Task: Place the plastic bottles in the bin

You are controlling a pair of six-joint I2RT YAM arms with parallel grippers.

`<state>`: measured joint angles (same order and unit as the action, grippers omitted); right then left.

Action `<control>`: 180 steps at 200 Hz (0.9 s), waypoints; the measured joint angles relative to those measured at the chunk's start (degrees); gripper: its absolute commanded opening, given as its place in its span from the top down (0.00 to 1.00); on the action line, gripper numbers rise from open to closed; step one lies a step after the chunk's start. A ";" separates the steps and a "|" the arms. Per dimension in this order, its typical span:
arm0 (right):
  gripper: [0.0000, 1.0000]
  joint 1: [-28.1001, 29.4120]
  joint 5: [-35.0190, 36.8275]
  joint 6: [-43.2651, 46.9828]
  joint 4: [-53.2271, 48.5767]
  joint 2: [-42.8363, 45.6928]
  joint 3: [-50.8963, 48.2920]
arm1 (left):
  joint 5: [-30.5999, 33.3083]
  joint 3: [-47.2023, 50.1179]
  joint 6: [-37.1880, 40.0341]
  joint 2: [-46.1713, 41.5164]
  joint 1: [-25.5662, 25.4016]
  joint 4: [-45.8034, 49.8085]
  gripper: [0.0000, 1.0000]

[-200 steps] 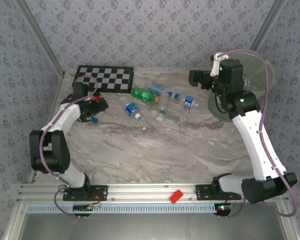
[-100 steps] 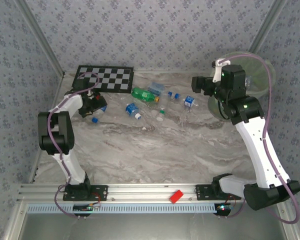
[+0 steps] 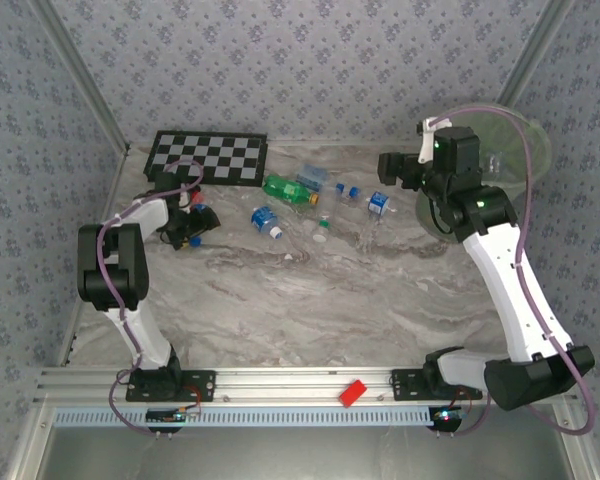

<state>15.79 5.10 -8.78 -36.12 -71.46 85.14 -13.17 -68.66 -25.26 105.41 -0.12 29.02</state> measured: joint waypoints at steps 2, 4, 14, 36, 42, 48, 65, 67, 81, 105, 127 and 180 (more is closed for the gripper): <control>0.00 0.02 0.00 0.00 0.02 -0.04 0.00 | -0.04 0.02 -0.11 -0.07 -0.04 0.00 0.18; 0.00 0.04 -0.02 -0.02 0.04 -0.13 0.00 | -0.09 0.02 -0.02 -0.09 -0.11 -0.02 0.19; 0.00 0.17 -0.04 -0.04 0.15 -0.37 0.00 | -0.15 0.04 -0.04 -0.09 -0.35 -0.11 0.22; 0.00 0.46 -0.02 -0.39 0.31 -0.57 0.00 | -0.37 0.04 0.13 -0.09 -0.74 -0.15 0.27; 0.00 0.50 -0.02 -0.42 0.31 -0.57 0.00 | -0.35 0.04 0.09 -0.09 -0.83 -0.15 0.29; 0.00 0.50 0.00 -0.42 0.33 -0.57 0.00 | -0.37 0.04 0.09 -0.09 -1.05 -0.15 0.31; 0.00 0.50 0.00 -0.42 0.33 -0.55 -0.04 | -0.35 0.11 0.26 -0.09 -1.33 -0.15 0.34; 0.00 0.50 0.02 -0.42 0.31 -0.55 -0.04 | -0.31 0.11 0.31 -0.09 -1.38 -0.17 0.34; 0.00 0.50 0.02 -0.42 0.31 -0.55 -0.15 | -0.31 0.28 0.17 -0.09 -1.70 -0.15 0.37; 0.00 0.50 0.04 -0.42 0.35 -0.46 -0.39 | -0.07 0.70 0.28 -0.09 -2.54 -0.11 0.42; 0.00 0.50 0.04 -0.42 0.33 -0.26 -0.90 | 0.48 0.79 0.42 -0.09 -3.15 -0.13 0.48; 0.00 0.50 0.02 -0.63 0.37 -0.11 -1.36 | 1.07 1.27 0.79 -0.33 -3.78 0.11 0.71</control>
<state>16.29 5.13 -9.41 -35.75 -71.57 83.79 -12.10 -67.40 -24.47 105.08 -3.90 29.12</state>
